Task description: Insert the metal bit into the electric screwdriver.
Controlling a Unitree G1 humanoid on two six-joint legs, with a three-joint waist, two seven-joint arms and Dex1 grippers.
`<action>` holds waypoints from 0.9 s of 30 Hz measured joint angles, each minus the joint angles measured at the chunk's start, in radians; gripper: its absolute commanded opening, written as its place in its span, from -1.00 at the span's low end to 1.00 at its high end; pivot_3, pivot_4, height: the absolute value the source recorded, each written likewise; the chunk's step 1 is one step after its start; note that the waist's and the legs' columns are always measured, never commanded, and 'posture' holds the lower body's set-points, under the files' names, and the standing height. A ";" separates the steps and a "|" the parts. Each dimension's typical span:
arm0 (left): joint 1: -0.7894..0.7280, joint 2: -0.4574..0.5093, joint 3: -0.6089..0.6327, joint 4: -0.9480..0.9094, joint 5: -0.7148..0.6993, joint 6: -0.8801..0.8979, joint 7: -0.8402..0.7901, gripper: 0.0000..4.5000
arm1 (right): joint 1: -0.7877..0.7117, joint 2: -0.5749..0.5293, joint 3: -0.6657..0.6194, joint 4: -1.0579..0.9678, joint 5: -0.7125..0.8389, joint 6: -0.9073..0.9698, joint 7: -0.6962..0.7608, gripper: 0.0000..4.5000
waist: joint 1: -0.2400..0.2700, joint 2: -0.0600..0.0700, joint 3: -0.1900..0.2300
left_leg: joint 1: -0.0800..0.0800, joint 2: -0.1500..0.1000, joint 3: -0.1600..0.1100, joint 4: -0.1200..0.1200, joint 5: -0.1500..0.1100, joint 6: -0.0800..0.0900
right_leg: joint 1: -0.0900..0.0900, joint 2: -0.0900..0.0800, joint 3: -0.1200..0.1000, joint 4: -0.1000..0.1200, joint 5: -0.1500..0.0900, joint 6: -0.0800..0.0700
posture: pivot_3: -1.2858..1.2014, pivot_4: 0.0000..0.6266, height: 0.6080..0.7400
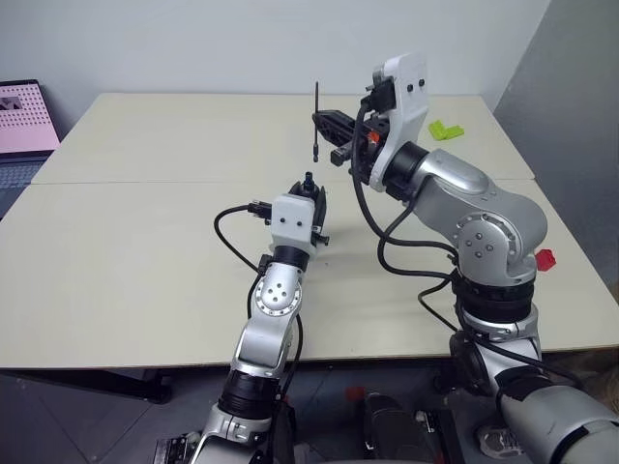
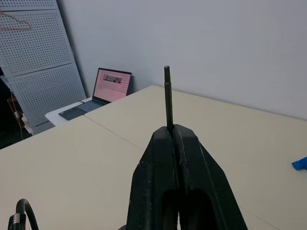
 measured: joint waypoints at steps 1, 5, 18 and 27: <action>0.000 0.000 0.000 0.000 0.000 0.000 0.000 -0.27 | 0.000 0.003 0.000 -0.003 0.000 0.004 -0.002 -1.00 | 0.000 0.000 0.000 | 0.000 0.000 0.000 0.000 0.000 0.000 | 0.000 0.000 0.000 0.000 0.000 0.000 | 0.03 -0.52 1.00; 0.000 0.000 0.000 0.000 0.001 0.000 0.000 -0.27 | 0.002 0.010 0.009 -0.012 0.000 0.008 -0.003 -1.00 | 0.000 0.000 0.000 | 0.000 0.000 0.000 -0.001 0.000 0.000 | 0.000 0.000 0.000 0.000 0.000 0.000 | 0.03 -0.52 1.00; 0.000 0.006 0.000 -0.001 0.002 0.000 -0.001 -0.27 | 0.025 0.015 0.030 -0.019 -0.010 0.000 0.006 -1.00 | -0.002 0.000 0.000 | 0.000 0.000 0.000 -0.002 0.000 0.000 | 0.000 0.000 0.000 -0.002 -0.001 -0.001 | 0.03 -0.52 1.00; 0.000 0.008 0.000 -0.002 0.002 0.000 -0.001 -0.27 | 0.047 0.018 0.049 -0.002 -0.029 -0.037 0.022 -1.00 | -0.005 0.000 0.000 | 0.000 0.000 0.000 -0.003 0.000 0.000 | 0.000 0.000 0.000 -0.002 -0.001 -0.001 | 0.03 -0.52 1.00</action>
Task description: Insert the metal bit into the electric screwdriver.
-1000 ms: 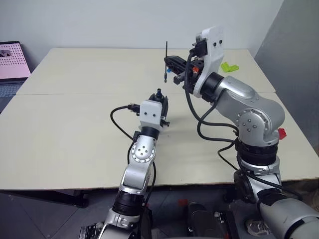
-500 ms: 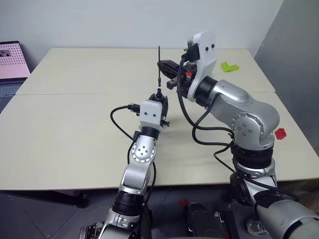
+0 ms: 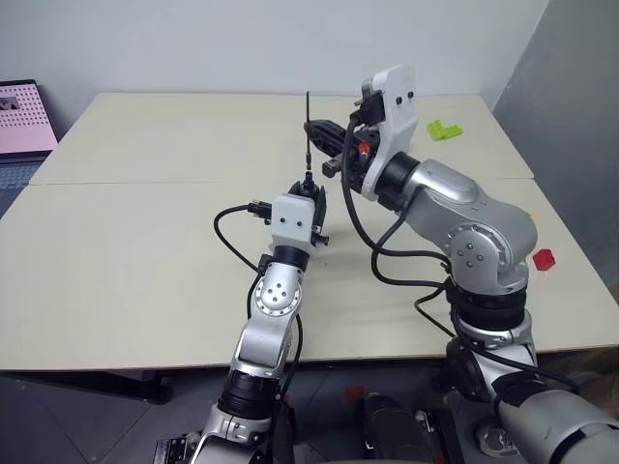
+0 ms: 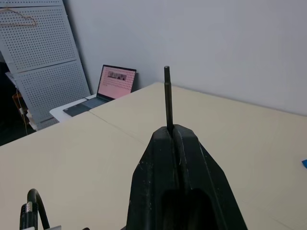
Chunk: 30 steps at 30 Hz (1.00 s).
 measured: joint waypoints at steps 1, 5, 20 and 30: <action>0.000 0.000 0.000 0.000 0.000 0.000 0.000 -0.27 | 0.001 0.001 0.002 0.001 -0.003 -0.003 0.002 -1.00 | 0.000 0.000 0.000 | 0.000 0.000 0.000 0.000 0.000 0.000 | 0.000 0.000 0.000 0.000 0.000 0.000 | 0.03 -0.52 1.00; 0.000 0.000 0.000 0.000 0.000 0.000 0.000 -0.27 | 0.004 0.001 0.009 0.006 -0.015 -0.018 0.008 -1.00 | 0.000 0.000 0.000 | 0.000 0.000 0.000 0.000 0.000 0.000 | 0.000 0.000 0.000 0.000 0.000 0.000 | 0.03 -0.52 1.00; 0.001 0.001 0.000 -0.003 0.000 0.000 0.000 -0.27 | 0.007 -0.004 0.010 0.029 -0.037 -0.057 0.033 -1.00 | -0.001 0.000 0.000 | -0.001 0.000 0.000 -0.002 0.000 0.000 | 0.000 0.000 0.000 -0.003 0.000 0.000 | 0.03 -0.52 1.00; 0.001 0.002 0.000 -0.005 0.000 -0.005 -0.001 -0.27 | 0.007 -0.007 0.010 0.033 -0.048 -0.071 0.048 -1.00 | -0.001 0.000 0.000 | 0.000 0.000 0.000 -0.010 0.000 0.000 | 0.000 0.000 -0.001 -0.010 0.003 0.005 | 0.03 -0.52 1.00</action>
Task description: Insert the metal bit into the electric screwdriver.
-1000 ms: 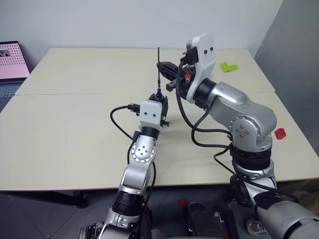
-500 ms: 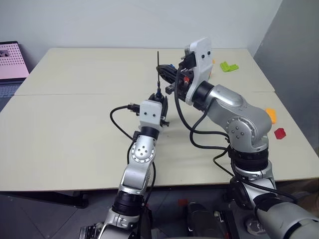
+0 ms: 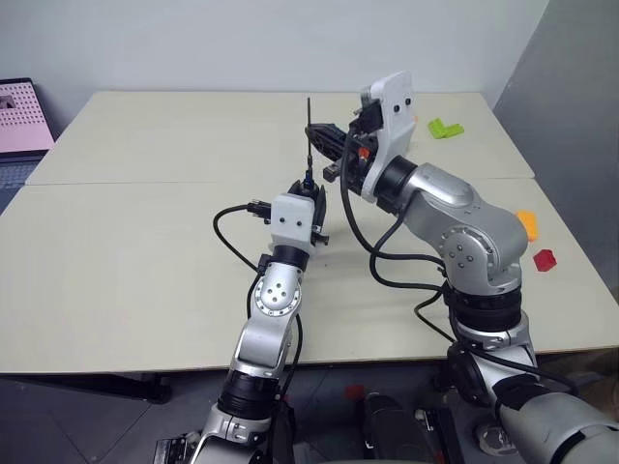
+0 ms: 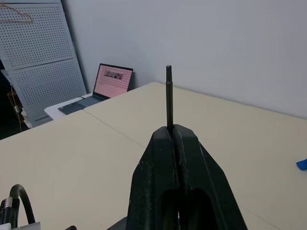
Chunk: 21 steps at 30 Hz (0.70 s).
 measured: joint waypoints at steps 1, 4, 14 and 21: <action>0.000 0.000 0.000 0.000 0.000 0.000 0.000 -0.27 | 0.000 0.000 0.000 0.000 0.000 0.000 0.001 -1.00 | 0.000 0.000 0.000 | 0.000 0.000 0.000 0.000 0.000 0.000 | 0.000 0.000 0.000 0.000 0.000 0.000 | 0.03 -0.52 1.00; 0.000 0.000 0.000 0.000 0.000 0.000 0.000 -0.27 | 0.000 0.000 0.000 0.000 0.002 0.001 0.007 -1.00 | 0.000 0.000 0.000 | 0.000 0.000 0.000 -0.001 0.000 0.000 | 0.000 0.000 0.000 0.000 0.000 0.000 | 0.03 -0.52 1.00; 0.006 0.001 0.000 -0.001 0.000 -0.003 -0.001 -0.27 | 0.005 -0.017 -0.001 -0.031 0.028 0.056 0.033 -1.00 | 0.000 0.000 0.000 | 0.001 0.000 0.000 -0.001 0.000 0.000 | 0.000 0.000 0.000 0.000 0.000 0.000 | 0.03 -0.52 1.00; 0.010 0.003 0.000 -0.002 0.000 -0.014 -0.006 -0.27 | 0.002 -0.024 -0.010 -0.034 0.035 0.081 0.044 -1.00 | 0.000 0.000 0.000 | 0.001 0.000 0.000 -0.001 0.000 0.000 | 0.000 0.000 0.000 0.000 0.000 0.000 | 0.03 -0.52 1.00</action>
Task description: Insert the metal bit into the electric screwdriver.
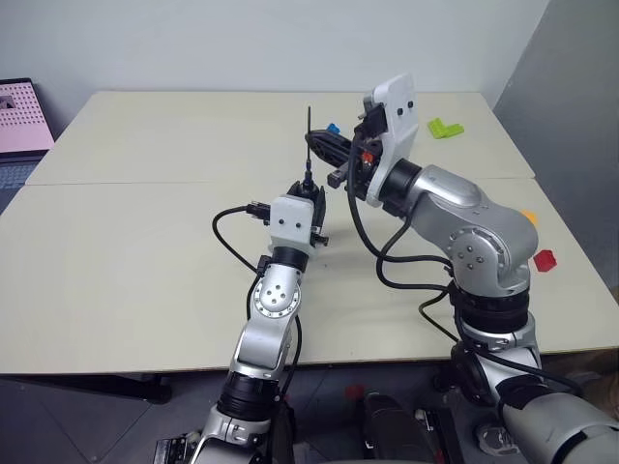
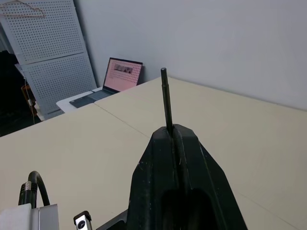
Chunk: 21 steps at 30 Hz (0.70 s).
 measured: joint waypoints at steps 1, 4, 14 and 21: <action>0.000 0.001 0.000 0.000 0.000 -0.001 -0.002 -0.27 | -0.003 -0.002 0.000 0.001 0.000 0.003 0.002 -1.00 | 0.000 0.000 0.000 | 0.000 0.000 0.000 0.000 0.000 0.000 | 0.000 0.000 0.000 0.000 0.000 0.000 | 0.03 -0.52 1.00; 0.003 0.007 0.000 -0.002 0.000 -0.004 -0.012 -0.27 | -0.019 -0.022 0.003 0.014 -0.001 0.009 0.031 -1.00 | 0.000 0.000 0.000 | 0.000 0.000 0.000 0.000 0.000 0.000 | 0.000 0.000 0.000 0.000 0.000 0.000 | 0.03 -0.52 1.00; 0.006 0.015 -0.008 -0.006 0.002 -0.005 -0.013 -0.27 | -0.057 -0.063 0.019 0.051 -0.002 0.014 0.088 -1.00 | -0.001 0.000 0.000 | 0.000 0.000 0.000 0.000 0.000 0.000 | 0.000 0.000 0.000 0.000 0.000 0.000 | 0.03 -0.52 1.00; 0.016 0.013 -0.008 -0.017 0.001 -0.003 -0.011 -0.27 | -0.048 -0.071 0.028 0.031 -0.002 0.026 0.091 -1.00 | -0.001 0.000 -0.001 | 0.000 0.000 0.000 0.000 0.000 0.000 | 0.000 0.000 0.000 0.000 0.000 0.000 | 0.03 -0.52 1.00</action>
